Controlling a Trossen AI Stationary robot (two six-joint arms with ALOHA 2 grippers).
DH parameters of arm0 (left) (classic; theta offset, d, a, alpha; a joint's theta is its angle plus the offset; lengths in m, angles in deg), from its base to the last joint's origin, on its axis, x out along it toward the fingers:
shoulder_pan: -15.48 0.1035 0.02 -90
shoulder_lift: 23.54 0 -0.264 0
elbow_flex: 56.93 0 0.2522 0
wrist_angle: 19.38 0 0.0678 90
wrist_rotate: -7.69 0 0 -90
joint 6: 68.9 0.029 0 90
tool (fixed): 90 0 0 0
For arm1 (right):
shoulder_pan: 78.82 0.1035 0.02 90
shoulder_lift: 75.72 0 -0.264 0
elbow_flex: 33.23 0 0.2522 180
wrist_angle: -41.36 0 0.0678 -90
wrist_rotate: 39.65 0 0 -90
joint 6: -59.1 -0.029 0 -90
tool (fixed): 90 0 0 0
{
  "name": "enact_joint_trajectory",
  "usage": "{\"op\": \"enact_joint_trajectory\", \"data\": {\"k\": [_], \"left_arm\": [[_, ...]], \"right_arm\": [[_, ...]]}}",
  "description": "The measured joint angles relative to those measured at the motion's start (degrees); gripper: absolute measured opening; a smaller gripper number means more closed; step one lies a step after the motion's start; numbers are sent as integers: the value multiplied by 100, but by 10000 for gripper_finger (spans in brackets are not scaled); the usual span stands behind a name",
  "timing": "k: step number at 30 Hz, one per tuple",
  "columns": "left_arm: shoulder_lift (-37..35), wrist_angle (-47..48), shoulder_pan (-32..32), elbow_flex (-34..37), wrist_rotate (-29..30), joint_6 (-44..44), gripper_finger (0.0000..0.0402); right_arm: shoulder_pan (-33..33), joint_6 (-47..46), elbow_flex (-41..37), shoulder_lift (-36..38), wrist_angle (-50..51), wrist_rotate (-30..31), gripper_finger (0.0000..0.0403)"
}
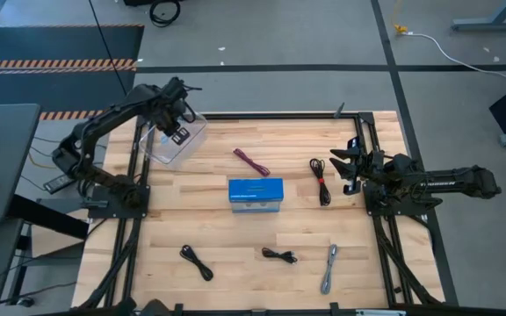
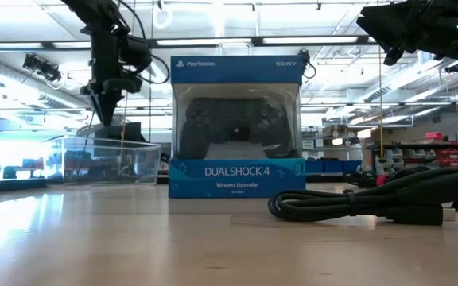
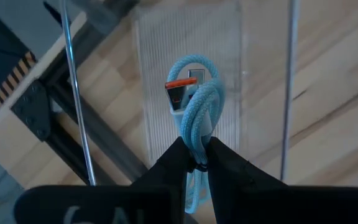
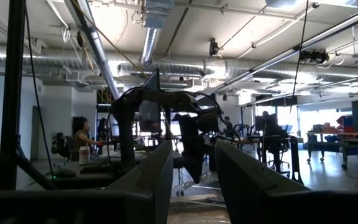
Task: Pick and place USB-C Cables
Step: Put the blue charger cable into the transparent bin
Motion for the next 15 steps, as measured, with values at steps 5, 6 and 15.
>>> {"op": "enact_joint_trajectory", "data": {"k": [5,6,15], "left_arm": [[192,-53,52,2,-4,-29,46],[232,-76,51,3,-30,-52,46],[466,-229,44,7,-450,-153,52]], "right_arm": [[0,4,-1,0,1,0,127],[0,4,-1,0,-1,0,127],[0,3,1,0,0,0,127]]}}
